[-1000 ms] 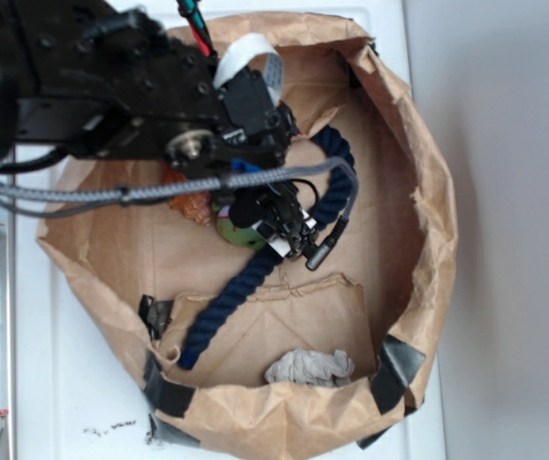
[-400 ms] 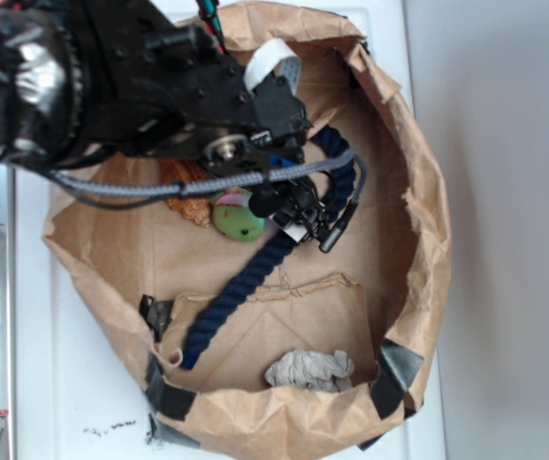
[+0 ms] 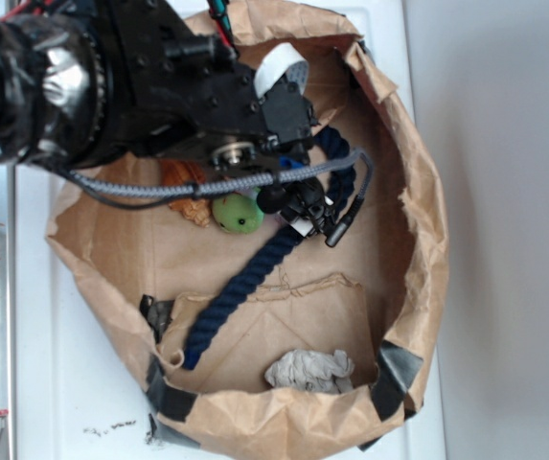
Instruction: Grab the green animal.
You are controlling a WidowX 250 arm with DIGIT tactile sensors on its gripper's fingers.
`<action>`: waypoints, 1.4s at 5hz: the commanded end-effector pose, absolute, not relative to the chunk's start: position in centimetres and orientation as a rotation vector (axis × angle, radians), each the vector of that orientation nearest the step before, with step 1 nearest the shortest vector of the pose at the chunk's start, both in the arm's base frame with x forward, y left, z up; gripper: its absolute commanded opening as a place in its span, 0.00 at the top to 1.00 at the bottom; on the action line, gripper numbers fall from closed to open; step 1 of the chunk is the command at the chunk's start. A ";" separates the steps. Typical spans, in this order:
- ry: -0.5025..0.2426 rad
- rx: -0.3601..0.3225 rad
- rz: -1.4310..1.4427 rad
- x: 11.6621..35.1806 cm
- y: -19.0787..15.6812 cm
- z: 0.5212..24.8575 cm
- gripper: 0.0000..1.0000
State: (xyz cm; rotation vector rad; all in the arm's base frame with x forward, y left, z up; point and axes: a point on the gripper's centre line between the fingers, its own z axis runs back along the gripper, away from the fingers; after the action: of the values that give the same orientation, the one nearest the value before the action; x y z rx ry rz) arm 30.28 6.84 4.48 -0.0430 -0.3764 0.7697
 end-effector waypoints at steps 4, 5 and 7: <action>-0.395 -0.109 0.761 31.2 6.8 8.9 1.00; -0.382 -0.178 0.744 30.1 5.9 13.5 1.00; -0.350 -0.238 0.720 29.4 6.1 18.8 1.00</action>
State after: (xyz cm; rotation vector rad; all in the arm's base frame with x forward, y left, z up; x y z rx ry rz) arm 28.36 5.59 15.02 -0.1907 -0.2490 0.6996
